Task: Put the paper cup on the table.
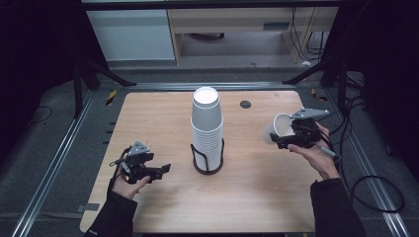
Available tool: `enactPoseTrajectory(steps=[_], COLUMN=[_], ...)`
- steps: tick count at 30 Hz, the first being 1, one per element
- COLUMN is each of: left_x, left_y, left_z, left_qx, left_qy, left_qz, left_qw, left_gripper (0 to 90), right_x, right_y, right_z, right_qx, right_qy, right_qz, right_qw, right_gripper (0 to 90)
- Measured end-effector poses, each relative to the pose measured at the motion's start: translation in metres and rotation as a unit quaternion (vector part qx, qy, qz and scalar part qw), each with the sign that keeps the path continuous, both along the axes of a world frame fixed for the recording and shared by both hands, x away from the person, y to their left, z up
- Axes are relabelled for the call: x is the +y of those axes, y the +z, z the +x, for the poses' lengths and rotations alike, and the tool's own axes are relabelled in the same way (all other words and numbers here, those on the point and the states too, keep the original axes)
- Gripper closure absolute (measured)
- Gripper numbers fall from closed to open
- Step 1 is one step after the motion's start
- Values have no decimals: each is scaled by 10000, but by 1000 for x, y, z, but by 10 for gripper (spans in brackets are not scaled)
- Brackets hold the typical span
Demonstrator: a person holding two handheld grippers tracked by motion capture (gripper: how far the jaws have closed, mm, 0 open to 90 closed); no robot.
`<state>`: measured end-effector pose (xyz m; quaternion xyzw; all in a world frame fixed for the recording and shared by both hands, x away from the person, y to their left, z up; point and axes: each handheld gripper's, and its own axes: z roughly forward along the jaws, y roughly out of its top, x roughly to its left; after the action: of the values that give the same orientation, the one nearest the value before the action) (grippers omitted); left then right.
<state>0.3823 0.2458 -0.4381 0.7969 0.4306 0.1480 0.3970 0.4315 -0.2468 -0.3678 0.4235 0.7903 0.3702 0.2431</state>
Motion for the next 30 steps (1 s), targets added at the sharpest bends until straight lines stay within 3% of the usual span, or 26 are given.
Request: enactPoseTrajectory(steps=[8, 18, 25, 30], left_x=[-2, 2, 4, 6], left_y=[-2, -2, -1, 1], left_z=[1, 2, 2, 1], left_qx=[28, -17, -49, -92], left_qy=[-62, 56, 109, 135], left_qz=[37, 48, 41, 44], left_qw=[10000, 10000, 9999, 9999], left_gripper=[170, 168, 164, 163], right_x=[-2, -3, -2, -1], right_y=[-6, -19, -34, -38], right_z=[11, 16, 22, 26], right_qx=[153, 460, 742, 907], right_qy=[-243, -466, -498, -476], right_qz=[-281, -636, -973, -1000], right_qw=[9992, 9958, 9912, 9897], right_gripper=[94, 93, 89, 89])
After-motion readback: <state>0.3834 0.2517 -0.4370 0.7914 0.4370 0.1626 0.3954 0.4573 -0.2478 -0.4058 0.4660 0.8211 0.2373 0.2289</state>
